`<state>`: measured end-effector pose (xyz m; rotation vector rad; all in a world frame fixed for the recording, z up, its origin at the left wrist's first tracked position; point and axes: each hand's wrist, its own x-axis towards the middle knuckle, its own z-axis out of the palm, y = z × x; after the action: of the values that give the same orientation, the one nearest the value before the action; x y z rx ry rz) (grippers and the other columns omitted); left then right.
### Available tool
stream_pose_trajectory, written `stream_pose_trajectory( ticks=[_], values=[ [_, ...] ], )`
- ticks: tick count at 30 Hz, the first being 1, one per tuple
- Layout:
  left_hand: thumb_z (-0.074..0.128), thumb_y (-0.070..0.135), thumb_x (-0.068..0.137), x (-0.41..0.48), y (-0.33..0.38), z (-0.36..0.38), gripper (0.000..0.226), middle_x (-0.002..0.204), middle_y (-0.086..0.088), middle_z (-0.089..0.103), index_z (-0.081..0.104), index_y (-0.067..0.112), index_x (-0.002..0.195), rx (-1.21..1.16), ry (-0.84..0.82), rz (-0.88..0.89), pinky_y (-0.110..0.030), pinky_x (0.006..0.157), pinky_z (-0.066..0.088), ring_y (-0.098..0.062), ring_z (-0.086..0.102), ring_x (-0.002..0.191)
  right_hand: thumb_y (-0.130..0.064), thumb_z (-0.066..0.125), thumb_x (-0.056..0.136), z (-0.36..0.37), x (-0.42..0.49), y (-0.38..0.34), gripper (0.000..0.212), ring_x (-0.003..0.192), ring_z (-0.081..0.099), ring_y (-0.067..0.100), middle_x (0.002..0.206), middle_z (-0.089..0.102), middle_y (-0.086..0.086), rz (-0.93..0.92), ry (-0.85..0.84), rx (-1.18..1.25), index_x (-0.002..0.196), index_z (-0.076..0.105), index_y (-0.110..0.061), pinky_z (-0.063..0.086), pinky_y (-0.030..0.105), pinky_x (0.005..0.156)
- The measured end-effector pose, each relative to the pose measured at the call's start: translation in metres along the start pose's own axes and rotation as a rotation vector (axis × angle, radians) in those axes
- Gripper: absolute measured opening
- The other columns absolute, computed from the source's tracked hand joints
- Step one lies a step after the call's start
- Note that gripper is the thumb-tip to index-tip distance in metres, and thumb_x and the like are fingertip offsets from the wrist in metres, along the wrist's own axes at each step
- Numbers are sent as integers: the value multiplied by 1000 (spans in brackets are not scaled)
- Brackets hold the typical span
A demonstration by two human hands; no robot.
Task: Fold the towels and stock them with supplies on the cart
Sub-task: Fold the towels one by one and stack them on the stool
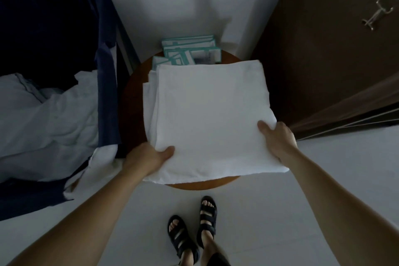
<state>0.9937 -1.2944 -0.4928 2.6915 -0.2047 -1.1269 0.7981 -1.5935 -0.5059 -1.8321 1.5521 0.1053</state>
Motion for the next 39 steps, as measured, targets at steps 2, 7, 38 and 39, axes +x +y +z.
stream_pose_trajectory(
  ticks=[2, 7, 38, 39],
  values=[
    [70, 71, 73, 1, -6, 7, 90, 130, -8, 62, 55, 7, 134, -197, -85, -32, -32, 90, 51, -25, 62, 107, -65, 53, 89, 8, -2, 11, 61, 71, 53, 20, 85, 55, -1, 61, -56, 5, 115, 53, -11, 40, 36, 64],
    [85, 35, 73, 10, 10, 4, 69, 116, -5, 67, 55, 14, 132, -769, -285, -74, -31, 81, 52, -22, 64, 99, -63, 69, 81, 7, 7, 15, 63, 83, 61, 23, 94, 64, 1, 102, -146, 143, 115, 60, -11, 49, 39, 74],
    [58, 51, 93, 17, 1, 31, 41, 98, -5, 59, 45, 12, 101, -371, 342, 21, -33, 70, 41, -31, 59, 90, -50, 39, 101, 10, 8, -15, 46, 93, 57, 37, 117, 62, 21, -161, -26, -181, 124, 46, -11, 40, 38, 76],
    [57, 49, 94, 17, 2, 27, 38, 90, 1, 57, 44, 14, 98, -402, 374, 60, -30, 63, 40, -25, 57, 81, -50, 39, 101, 4, 11, -20, 44, 88, 53, 33, 114, 63, 20, -192, 9, -195, 119, 49, -11, 38, 37, 75]
  ],
)
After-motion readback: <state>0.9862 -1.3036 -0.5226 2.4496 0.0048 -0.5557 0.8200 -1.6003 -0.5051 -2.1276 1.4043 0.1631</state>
